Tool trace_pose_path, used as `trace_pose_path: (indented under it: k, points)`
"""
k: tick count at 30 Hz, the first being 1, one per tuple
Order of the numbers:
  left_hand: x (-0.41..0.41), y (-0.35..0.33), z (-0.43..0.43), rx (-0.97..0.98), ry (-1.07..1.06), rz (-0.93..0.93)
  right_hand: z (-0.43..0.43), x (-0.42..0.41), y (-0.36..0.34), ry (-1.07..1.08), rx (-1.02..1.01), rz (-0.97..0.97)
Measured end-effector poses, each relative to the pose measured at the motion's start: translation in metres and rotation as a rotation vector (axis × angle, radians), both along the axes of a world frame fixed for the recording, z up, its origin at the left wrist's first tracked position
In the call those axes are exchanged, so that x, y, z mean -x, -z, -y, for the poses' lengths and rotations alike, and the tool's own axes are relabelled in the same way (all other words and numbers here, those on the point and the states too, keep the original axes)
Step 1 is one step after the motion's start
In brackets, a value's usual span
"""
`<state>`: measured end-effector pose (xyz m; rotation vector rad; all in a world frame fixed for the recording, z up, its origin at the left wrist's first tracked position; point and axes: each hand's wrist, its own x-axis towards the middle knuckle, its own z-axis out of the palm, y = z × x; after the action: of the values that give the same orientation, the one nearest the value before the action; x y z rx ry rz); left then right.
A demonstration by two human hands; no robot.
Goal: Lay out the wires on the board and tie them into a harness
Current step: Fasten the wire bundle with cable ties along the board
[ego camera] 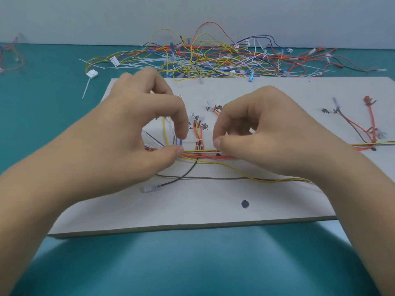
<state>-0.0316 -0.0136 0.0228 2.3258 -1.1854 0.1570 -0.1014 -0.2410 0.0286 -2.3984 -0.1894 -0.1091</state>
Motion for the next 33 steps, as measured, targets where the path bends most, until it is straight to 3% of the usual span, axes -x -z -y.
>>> trace_pose_path:
  k: [6,14,21,25,33]
  points:
    - [-0.02,-0.001,-0.014,0.134,-0.105,0.051,-0.001,0.009,-0.002,-0.122,0.189,-0.127]
    - [-0.024,0.0,-0.013,0.218,-0.142,0.06,-0.005,0.012,-0.001,-0.077,0.208,-0.117]
    - [-0.001,0.002,0.005,0.122,0.029,0.023,-0.006,0.016,-0.004,-0.174,0.152,-0.207]
    - [0.005,0.006,0.013,0.097,-0.001,0.053,-0.009,0.018,-0.004,-0.224,0.16,-0.224]
    - [0.01,0.016,0.024,-0.05,0.035,-0.076,-0.012,0.019,-0.002,-0.244,0.135,-0.211]
